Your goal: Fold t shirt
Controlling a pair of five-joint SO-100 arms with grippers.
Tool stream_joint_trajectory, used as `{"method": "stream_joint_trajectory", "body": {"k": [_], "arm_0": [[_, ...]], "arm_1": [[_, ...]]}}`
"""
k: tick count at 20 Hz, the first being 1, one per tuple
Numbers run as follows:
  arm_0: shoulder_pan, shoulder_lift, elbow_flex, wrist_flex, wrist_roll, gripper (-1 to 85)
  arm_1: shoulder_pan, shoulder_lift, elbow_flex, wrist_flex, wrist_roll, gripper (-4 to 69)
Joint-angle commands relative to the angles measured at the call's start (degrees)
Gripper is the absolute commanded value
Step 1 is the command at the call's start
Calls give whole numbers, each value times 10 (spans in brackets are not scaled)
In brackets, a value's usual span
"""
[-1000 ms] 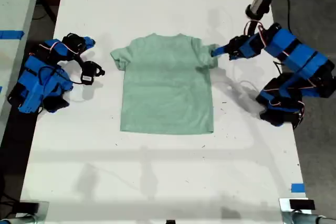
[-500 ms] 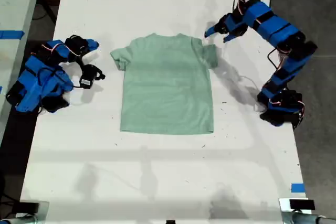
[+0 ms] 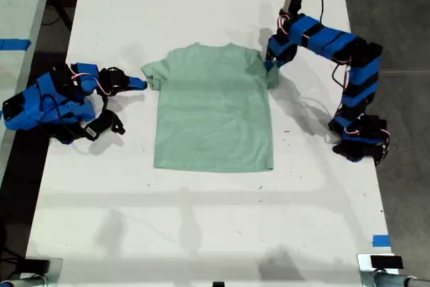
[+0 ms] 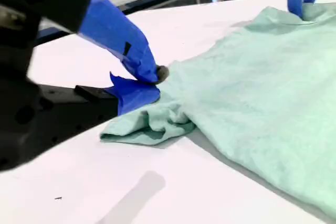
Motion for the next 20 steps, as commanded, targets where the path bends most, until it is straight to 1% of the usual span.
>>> {"method": "stream_joint_trajectory", "body": {"k": [1,3,5,6,8,10,14,15,17,19,20], "arm_0": [[44,4,24,1,-4,11],[62,4,24,1,-4,11],[75,4,24,1,-4,11],[77,4,24,1,-4,11],[78,4,24,1,-4,11],[78,4,24,1,-4,11],[78,4,24,1,-4,11],[78,4,24,1,-4,11],[78,4,24,1,-4,11],[78,4,24,1,-4,11],[78,4,24,1,-4,11]], "arm_1": [[-11,52,-13,42,22,12],[-1,139,4,54,23,12],[-13,174,-62,92,8,12],[-34,174,-111,113,-3,12],[-92,172,-161,111,-12,12],[-156,166,-163,69,-8,12],[-256,111,-163,-47,-9,12],[-272,92,-170,-68,-13,42],[-294,63,-186,-89,-28,158],[-286,69,-204,-67,-48,252],[-272,81,-229,-31,-54,275]]}}
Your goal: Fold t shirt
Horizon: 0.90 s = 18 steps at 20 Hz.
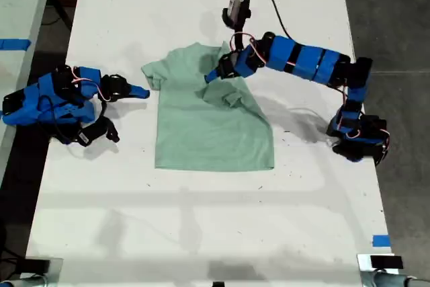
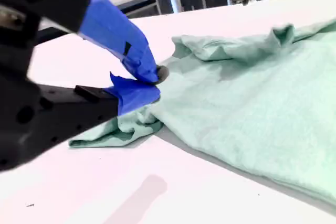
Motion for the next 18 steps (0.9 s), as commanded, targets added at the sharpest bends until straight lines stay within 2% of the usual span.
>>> {"method": "stream_joint_trajectory", "body": {"k": [1,4,6,7,8,9,11,13,14,16,17,18], "arm_0": [[5,4,24,1,-4,11],[5,4,24,1,-4,11],[5,4,24,1,-4,11],[5,4,24,1,-4,11],[5,4,24,1,-4,11],[5,4,24,1,-4,11],[5,4,24,1,-4,11],[5,4,24,1,-4,11],[5,4,24,1,-4,11],[5,4,24,1,-4,11],[5,4,24,1,-4,11],[5,4,24,1,-4,11]], "arm_1": [[30,52,-99,70,-28,282],[68,171,-100,180,-29,223],[56,289,-3,258,2,144],[15,365,91,262,20,41],[-44,443,209,221,30,5],[-104,512,330,168,44,5],[-190,639,562,98,121,6],[-232,834,819,11,190,6],[-242,950,925,11,218,6],[-250,1214,1067,105,250,6],[-245,1265,1101,140,251,6],[-246,1243,1106,139,243,6]]}}
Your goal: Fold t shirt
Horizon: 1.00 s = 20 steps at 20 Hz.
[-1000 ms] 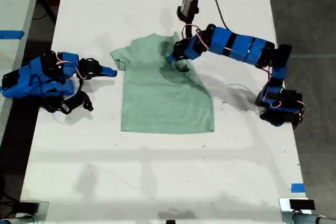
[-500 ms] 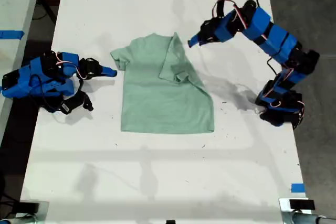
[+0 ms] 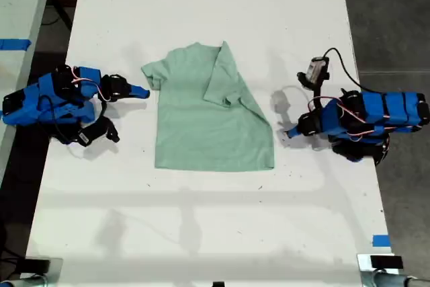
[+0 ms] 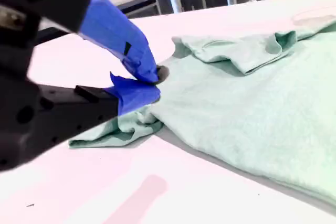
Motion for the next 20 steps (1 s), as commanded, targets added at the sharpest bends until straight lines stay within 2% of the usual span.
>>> {"method": "stream_joint_trajectory", "body": {"k": [1,3,5,8,17,20], "arm_0": [[5,4,24,1,-4,11],[-13,4,24,1,-4,11],[-33,4,24,1,-4,12],[-47,4,24,1,-4,12],[-48,4,24,1,-4,12],[-48,4,24,1,-4,12]], "arm_1": [[-5,101,63,2,-11,6],[11,98,109,-39,-41,12],[51,97,109,-33,-172,23],[61,97,109,-33,-180,58],[63,98,109,-33,-177,56],[62,98,109,-32,-217,56]]}}
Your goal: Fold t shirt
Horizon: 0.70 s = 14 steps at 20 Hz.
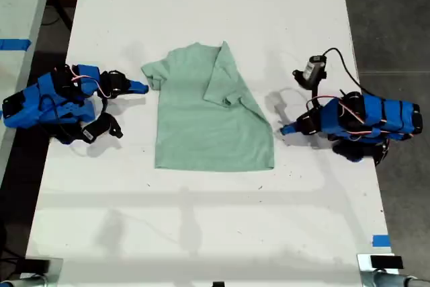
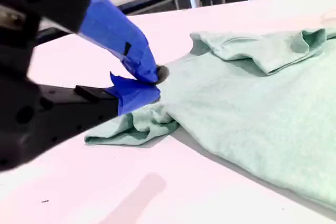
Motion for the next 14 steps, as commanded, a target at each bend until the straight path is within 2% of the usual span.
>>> {"method": "stream_joint_trajectory", "body": {"k": [1,14], "arm_0": [[-5,4,24,1,-4,12],[-5,4,24,1,-4,12]], "arm_1": [[6,8,37,-13,-25,55],[-3,8,37,-13,-24,55]]}}
